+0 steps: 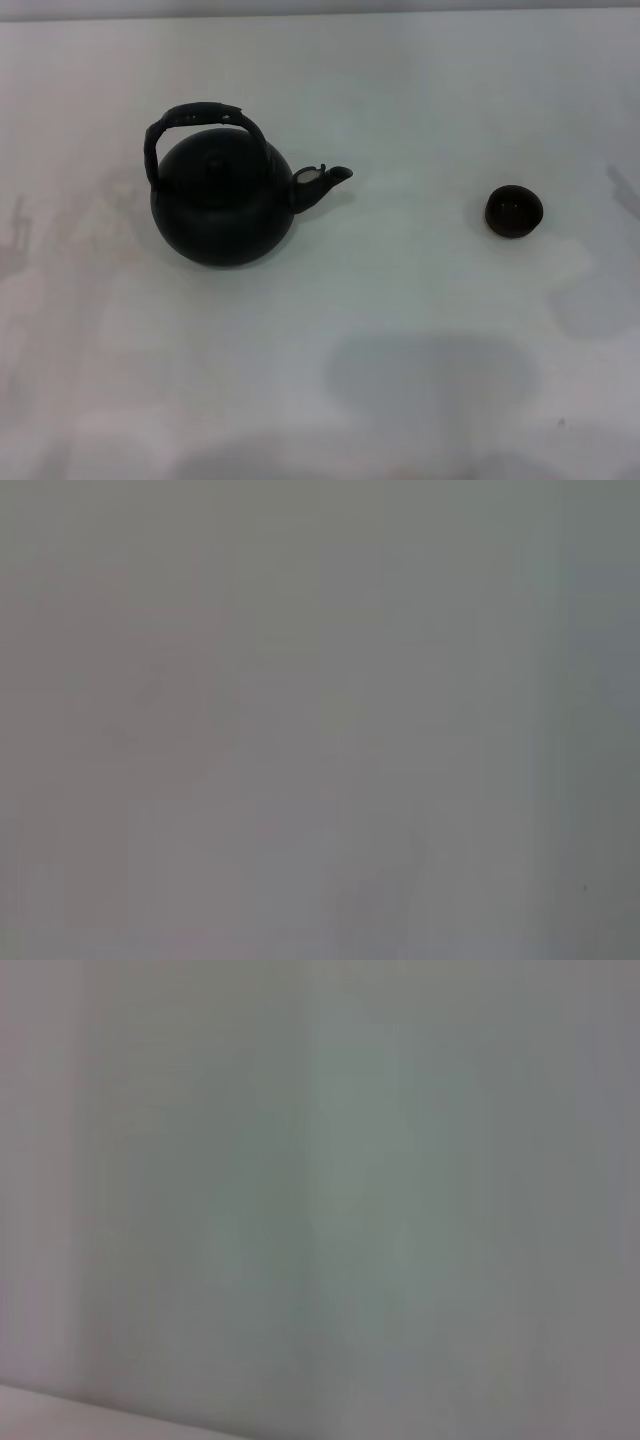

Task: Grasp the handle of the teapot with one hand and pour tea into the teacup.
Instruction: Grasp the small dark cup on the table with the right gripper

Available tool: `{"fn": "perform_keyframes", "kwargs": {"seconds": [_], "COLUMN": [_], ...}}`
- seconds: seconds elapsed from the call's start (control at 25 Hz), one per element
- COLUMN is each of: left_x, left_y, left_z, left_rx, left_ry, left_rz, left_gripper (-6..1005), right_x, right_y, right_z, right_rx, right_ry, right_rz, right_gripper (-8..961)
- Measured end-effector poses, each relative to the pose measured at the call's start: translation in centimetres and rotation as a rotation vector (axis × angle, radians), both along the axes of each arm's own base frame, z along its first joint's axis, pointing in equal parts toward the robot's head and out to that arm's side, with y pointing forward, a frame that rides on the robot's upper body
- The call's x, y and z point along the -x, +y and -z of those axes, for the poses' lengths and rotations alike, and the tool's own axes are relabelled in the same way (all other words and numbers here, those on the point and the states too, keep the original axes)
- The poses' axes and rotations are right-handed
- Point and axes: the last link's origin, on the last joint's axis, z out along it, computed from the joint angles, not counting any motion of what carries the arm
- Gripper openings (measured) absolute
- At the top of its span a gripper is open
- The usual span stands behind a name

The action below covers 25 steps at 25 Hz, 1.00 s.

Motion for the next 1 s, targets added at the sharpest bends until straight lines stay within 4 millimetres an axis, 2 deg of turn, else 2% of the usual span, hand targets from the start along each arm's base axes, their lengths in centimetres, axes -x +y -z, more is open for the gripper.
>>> {"fn": "perform_keyframes", "kwargs": {"seconds": [1.0], "left_x": [-0.21], "left_y": [0.50], "left_z": [0.12], "left_rx": [0.004], "left_ry": [0.000], "left_rz": [0.006], "left_gripper": [500], "right_x": [0.44], "right_y": [0.83], "right_z": [0.32], "right_rx": [0.052], "right_ry": [-0.043], "right_rz": [-0.032], "right_gripper": [831]}}
